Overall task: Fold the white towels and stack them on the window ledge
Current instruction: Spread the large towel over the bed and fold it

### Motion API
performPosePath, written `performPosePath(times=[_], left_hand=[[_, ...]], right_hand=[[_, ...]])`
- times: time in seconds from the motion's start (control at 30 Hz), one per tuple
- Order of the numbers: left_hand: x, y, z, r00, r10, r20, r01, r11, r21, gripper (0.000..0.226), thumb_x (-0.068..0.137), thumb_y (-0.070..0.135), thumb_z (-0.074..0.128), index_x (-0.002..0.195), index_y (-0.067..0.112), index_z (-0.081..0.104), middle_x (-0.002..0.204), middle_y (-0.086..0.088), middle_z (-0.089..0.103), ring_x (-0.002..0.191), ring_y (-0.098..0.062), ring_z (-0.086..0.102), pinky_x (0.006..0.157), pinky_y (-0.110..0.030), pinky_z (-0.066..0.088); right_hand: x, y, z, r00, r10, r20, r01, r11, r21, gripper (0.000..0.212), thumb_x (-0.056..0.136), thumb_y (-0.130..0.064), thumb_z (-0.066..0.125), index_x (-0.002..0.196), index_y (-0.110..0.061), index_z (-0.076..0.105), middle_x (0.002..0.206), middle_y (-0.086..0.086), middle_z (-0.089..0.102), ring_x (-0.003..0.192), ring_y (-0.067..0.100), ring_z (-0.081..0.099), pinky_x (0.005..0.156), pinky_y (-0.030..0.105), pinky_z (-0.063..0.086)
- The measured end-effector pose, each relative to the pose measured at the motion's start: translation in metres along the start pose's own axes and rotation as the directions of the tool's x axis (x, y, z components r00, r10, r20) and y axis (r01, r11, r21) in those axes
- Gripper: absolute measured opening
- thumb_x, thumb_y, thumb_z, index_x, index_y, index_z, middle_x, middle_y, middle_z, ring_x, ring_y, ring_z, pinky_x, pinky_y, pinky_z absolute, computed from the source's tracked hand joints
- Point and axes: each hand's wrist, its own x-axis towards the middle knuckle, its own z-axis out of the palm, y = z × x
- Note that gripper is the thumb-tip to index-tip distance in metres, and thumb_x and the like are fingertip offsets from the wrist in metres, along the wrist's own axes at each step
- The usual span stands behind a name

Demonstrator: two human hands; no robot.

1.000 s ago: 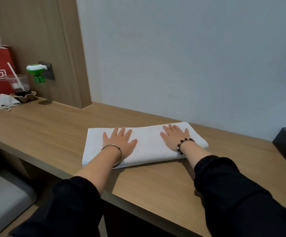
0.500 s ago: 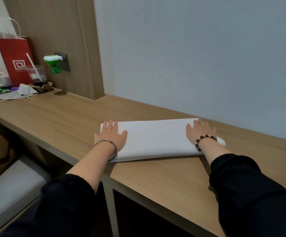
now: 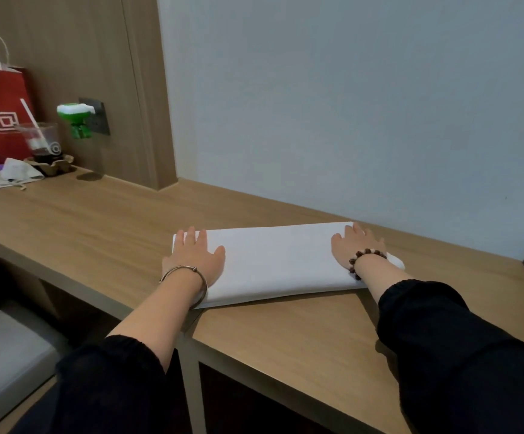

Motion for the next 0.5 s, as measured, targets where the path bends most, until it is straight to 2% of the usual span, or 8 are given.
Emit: performPosePath(times=[0.1,0.2,0.3,0.4,0.5], left_hand=[[0.001,0.001,0.001,1.0,0.008,-0.007,-0.008,1.0,0.026,0.061,0.097,0.048,0.018,0.152,0.025,0.005,0.16,0.004,-0.005,0.146,-0.018,-0.011,0.114,-0.046,0.019],[-0.001,0.0,0.005,1.0,0.024,-0.011,-0.023,0.999,0.042,0.061,0.097,0.048,0.018,0.152,0.026,0.003,0.16,0.004,-0.007,0.146,-0.019,-0.013,0.114,-0.046,0.02],[-0.002,0.0,0.003,1.0,0.022,-0.01,-0.022,0.998,0.057,0.061,0.097,0.048,0.019,0.152,0.027,0.001,0.159,0.003,-0.01,0.145,-0.019,-0.014,0.113,-0.045,0.021],[-0.006,0.003,0.001,1.0,0.012,-0.004,-0.011,0.997,0.076,0.062,0.097,0.047,0.02,0.152,0.025,0.001,0.159,0.002,-0.01,0.146,-0.02,-0.014,0.113,-0.045,0.021],[-0.008,0.004,-0.003,1.0,0.001,0.025,-0.003,0.997,0.083,0.061,0.098,0.045,0.021,0.152,0.024,0.002,0.16,0.0,-0.01,0.146,-0.021,-0.013,0.113,-0.044,0.023]], right_hand=[[0.003,-0.013,-0.003,0.993,0.11,0.037,-0.106,0.99,-0.097,0.06,0.096,-0.038,0.012,0.147,-0.011,0.027,0.156,0.007,0.022,0.14,0.03,0.023,0.114,0.057,0.008],[0.005,-0.032,-0.002,0.99,0.133,0.046,-0.125,0.98,-0.155,0.062,0.098,-0.042,0.009,0.15,-0.01,0.021,0.157,0.011,0.015,0.144,0.029,0.012,0.114,0.058,0.004],[-0.004,-0.067,-0.002,0.995,-0.093,0.045,0.098,0.989,-0.113,0.06,0.099,-0.042,0.009,0.152,-0.014,0.008,0.16,0.007,0.0,0.147,0.025,-0.002,0.115,0.054,0.0],[-0.024,-0.115,-0.002,0.932,-0.347,0.104,0.348,0.938,0.01,0.058,0.1,-0.044,0.009,0.152,-0.019,0.003,0.16,0.006,-0.007,0.147,0.023,-0.008,0.117,0.049,-0.002],[-0.039,-0.129,0.002,0.904,-0.411,0.116,0.41,0.912,0.035,0.058,0.1,-0.045,0.011,0.152,-0.022,0.002,0.16,0.004,-0.007,0.147,0.021,-0.009,0.118,0.047,-0.002]])
